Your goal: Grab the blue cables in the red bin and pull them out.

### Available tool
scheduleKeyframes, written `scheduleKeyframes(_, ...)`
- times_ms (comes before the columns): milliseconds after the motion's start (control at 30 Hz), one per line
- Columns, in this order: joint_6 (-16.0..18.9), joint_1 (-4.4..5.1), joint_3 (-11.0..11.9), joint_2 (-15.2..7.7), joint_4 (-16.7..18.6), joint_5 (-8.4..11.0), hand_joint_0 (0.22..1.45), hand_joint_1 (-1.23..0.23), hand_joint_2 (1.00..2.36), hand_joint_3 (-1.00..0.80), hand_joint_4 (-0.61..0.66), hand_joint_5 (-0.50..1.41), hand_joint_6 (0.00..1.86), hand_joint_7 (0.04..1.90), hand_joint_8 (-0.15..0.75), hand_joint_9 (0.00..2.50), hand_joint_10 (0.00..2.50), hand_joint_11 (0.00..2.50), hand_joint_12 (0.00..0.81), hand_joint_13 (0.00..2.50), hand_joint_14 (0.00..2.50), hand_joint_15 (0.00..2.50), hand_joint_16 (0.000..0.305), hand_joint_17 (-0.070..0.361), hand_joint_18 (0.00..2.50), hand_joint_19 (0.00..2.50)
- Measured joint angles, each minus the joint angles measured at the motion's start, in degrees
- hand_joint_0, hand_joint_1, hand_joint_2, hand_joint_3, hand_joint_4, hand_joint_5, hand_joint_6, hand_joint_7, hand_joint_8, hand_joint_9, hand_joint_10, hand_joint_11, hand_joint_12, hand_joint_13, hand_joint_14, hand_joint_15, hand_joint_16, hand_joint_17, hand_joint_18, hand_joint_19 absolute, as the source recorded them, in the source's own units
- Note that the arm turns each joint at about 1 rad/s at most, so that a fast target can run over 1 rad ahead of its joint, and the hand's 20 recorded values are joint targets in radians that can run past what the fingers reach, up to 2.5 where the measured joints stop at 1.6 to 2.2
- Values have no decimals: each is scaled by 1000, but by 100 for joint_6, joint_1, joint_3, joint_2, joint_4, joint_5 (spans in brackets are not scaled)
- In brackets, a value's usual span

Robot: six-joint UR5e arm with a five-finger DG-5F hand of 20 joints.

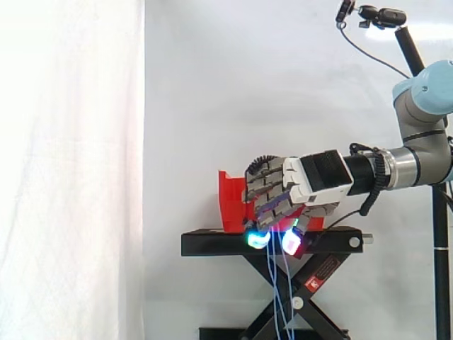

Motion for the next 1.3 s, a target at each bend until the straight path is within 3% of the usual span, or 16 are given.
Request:
scheduleKeyframes(700, 1, 49, -16, -4, 387, 19, 729, -1049, 1000, -1000, 91, 775, 16, 517, 228, 919, 25, 738, 328, 710, 19, 476, 47, 107, 510, 432)
scheduleKeyframes(900, 1, 67, -197, -1, 637, 24, 729, -1043, 1000, -1000, 106, 816, 16, 538, 228, 920, 26, 729, 327, 711, 19, 475, 47, 107, 509, 440)
scheduleKeyframes(1300, 7, 58, -231, -2, 745, 12, 732, -1038, 1000, -1000, 72, 915, 16, 720, 228, 934, 27, 749, 324, 711, 19, 479, 47, 106, 510, 433)
